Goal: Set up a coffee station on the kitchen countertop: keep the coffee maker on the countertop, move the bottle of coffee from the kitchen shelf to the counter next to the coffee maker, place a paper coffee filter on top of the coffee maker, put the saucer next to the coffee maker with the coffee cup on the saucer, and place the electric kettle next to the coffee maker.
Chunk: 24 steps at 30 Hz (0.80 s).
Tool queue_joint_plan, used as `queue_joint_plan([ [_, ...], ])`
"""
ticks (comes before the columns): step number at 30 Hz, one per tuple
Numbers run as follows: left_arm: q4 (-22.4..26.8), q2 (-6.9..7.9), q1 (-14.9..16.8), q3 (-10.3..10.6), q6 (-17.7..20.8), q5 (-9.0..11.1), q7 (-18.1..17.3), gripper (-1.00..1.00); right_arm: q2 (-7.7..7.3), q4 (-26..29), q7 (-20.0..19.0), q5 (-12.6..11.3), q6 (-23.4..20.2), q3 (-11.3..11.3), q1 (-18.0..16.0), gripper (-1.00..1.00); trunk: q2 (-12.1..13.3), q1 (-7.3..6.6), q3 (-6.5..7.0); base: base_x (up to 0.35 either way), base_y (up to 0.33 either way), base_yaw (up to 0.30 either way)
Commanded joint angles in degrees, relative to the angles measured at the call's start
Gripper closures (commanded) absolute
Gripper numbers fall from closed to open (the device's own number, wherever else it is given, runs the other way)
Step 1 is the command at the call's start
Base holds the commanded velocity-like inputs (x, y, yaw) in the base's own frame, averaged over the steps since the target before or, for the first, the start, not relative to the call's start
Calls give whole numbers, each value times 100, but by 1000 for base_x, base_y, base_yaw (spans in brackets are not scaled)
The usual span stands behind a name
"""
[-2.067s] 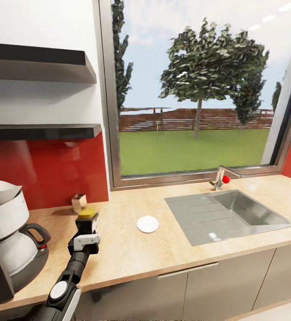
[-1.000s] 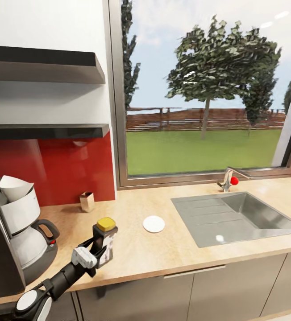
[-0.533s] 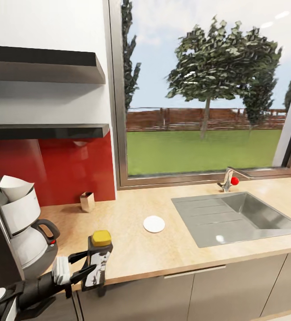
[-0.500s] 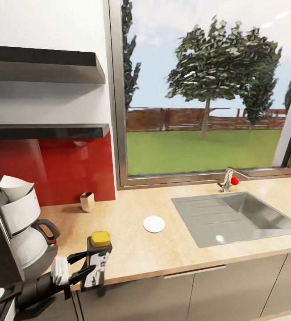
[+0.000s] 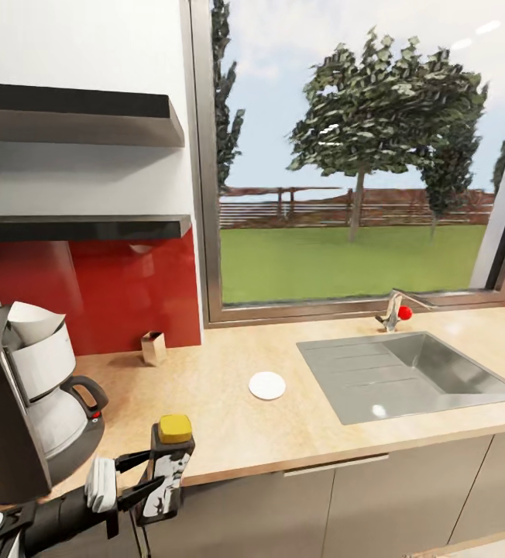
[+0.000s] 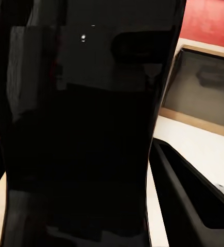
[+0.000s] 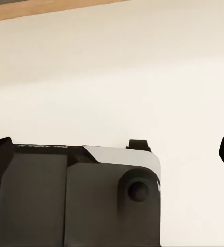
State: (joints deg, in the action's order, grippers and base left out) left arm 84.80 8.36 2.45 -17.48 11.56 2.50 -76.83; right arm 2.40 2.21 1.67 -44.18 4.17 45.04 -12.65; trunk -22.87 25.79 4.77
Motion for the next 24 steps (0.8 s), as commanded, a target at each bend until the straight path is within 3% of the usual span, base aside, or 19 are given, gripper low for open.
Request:
queue_joint_plan([
  [1, -1, 0, 0, -2, 41, 9, -27, 100, 1, -1, 17, -47, 13, 49, -1, -100, -5, -1, -3, -292, 0, 0],
  [10, -2, -17, -8, 7, 39, 5, -26, 100, -3, -2, 17, -55, 13, 40, -1, -100, -5, -1, -3, -268, -70, 1],
  [24, -169, -7, -135, 6, 20, -9, -17, 100, -3, -4, 17, -62, 13, 40, -1, -100, -5, -1, -3, -18, -8, 151],
])
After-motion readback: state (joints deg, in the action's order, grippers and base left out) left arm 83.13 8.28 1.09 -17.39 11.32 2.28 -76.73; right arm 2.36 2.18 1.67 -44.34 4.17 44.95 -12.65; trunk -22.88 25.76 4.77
